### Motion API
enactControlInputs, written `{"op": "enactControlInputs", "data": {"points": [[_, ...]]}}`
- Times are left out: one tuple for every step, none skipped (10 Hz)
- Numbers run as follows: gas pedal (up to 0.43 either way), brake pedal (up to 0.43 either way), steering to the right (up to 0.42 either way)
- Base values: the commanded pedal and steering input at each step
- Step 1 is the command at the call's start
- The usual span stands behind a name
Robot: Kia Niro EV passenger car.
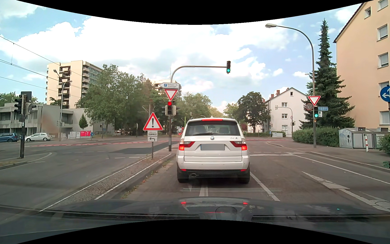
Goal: Follow the waypoints while adhering to traffic rules and regulations
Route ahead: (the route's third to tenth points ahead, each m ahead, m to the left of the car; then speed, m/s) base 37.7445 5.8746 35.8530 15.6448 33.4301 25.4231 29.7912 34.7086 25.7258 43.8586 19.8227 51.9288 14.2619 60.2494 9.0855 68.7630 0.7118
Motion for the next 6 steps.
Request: {"op": "enactControlInputs", "data": {"points": [[0.0, 0.128, -0.004], [0.0, 0.134, -0.004], [0.0, 0.146, -0.004], [0.0, 0.152, -0.004], [0.0, 0.159, -0.004], [0.0, 0.165, -0.004]]}}
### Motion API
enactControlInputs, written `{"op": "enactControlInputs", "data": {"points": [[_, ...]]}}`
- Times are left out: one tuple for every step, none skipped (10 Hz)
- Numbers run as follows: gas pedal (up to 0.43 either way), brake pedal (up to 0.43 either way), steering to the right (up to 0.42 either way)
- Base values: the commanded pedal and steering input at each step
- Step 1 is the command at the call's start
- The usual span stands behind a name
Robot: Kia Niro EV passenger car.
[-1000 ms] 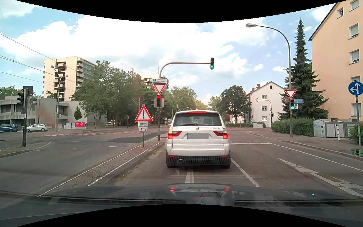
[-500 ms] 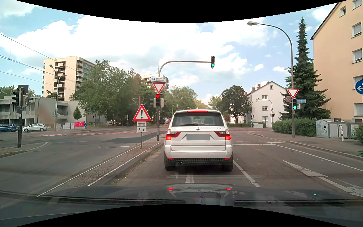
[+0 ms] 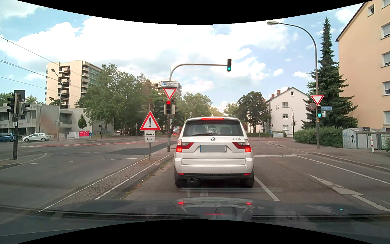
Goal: Follow the waypoints while adhering to traffic rules and regulations
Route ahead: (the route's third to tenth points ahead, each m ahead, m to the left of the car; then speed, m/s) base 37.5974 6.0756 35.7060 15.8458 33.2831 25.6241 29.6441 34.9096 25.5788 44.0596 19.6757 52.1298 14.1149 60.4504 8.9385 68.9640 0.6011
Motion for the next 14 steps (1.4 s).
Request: {"op": "enactControlInputs", "data": {"points": [[0.0, 0.165, -0.004], [0.0, 0.171, -0.004], [0.0, 0.171, -0.004], [0.0, 0.177, -0.004], [0.0, 0.183, -0.004], [0.0, 0.183, -0.004], [0.0, 0.183, -0.004], [0.0, 0.189, -0.004], [0.0, 0.189, -0.004], [0.0, 0.189, -0.004], [0.0, 0.189, -0.004], [0.0, 0.189, -0.004], [0.0, 0.195, -0.004], [0.0, 0.22, -0.004]]}}
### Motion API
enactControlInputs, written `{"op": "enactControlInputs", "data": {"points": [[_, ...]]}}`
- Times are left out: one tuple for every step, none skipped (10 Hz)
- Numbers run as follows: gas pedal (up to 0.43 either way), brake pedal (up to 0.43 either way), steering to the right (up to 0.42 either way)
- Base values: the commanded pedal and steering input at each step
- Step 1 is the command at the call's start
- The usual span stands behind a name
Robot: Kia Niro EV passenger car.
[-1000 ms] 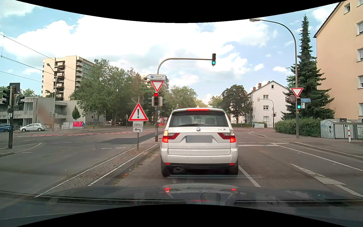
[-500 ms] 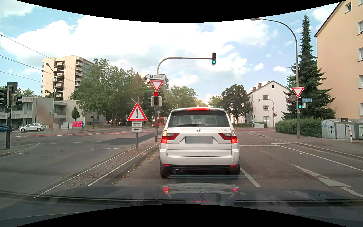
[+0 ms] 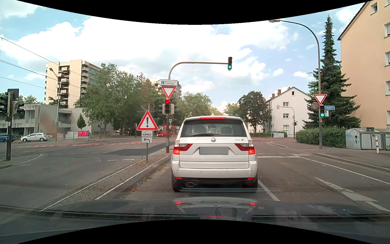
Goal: Follow the waypoints while adhering to traffic rules and regulations
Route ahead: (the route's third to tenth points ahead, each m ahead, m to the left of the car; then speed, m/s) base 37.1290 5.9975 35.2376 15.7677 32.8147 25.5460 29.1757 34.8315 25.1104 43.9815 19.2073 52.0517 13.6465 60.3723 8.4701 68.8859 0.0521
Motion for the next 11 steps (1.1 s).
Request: {"op": "enactControlInputs", "data": {"points": [[0.0, 0.232, -0.004], [0.0, 0.232, -0.004], [0.0, 0.244, -0.004], [0.0, 0.256, -0.004], [0.0, 0.262, -0.004], [0.0, 0.262, -0.004], [0.0, 0.262, -0.004], [0.0, 0.262, -0.004], [0.0, 0.262, -0.004], [0.0, 0.262, -0.004], [0.0, 0.262, -0.004]]}}
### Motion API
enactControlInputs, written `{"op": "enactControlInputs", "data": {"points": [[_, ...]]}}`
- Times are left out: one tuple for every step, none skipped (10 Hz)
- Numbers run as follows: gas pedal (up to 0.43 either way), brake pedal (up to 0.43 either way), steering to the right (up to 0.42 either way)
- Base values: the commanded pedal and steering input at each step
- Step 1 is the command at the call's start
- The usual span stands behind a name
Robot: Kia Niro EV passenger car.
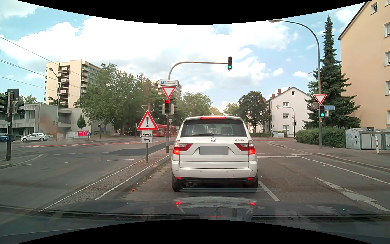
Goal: Follow the waypoints while adhering to traffic rules and regulations
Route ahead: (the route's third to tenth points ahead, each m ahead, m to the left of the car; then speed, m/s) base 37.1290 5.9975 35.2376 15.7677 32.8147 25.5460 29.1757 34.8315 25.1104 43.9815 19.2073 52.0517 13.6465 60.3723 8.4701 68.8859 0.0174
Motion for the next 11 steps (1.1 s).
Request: {"op": "enactControlInputs", "data": {"points": [[0.0, 0.262, -0.004], [0.0, 0.262, -0.004], [0.0, 0.268, -0.004], [0.0, 0.268, -0.004], [0.0, 0.268, -0.004], [0.0, 0.274, -0.004], [0.0, 0.28, -0.004], [0.0, 0.28, -0.004], [0.0, 0.28, -0.004], [0.0, 0.28, -0.004], [0.0, 0.28, -0.004]]}}
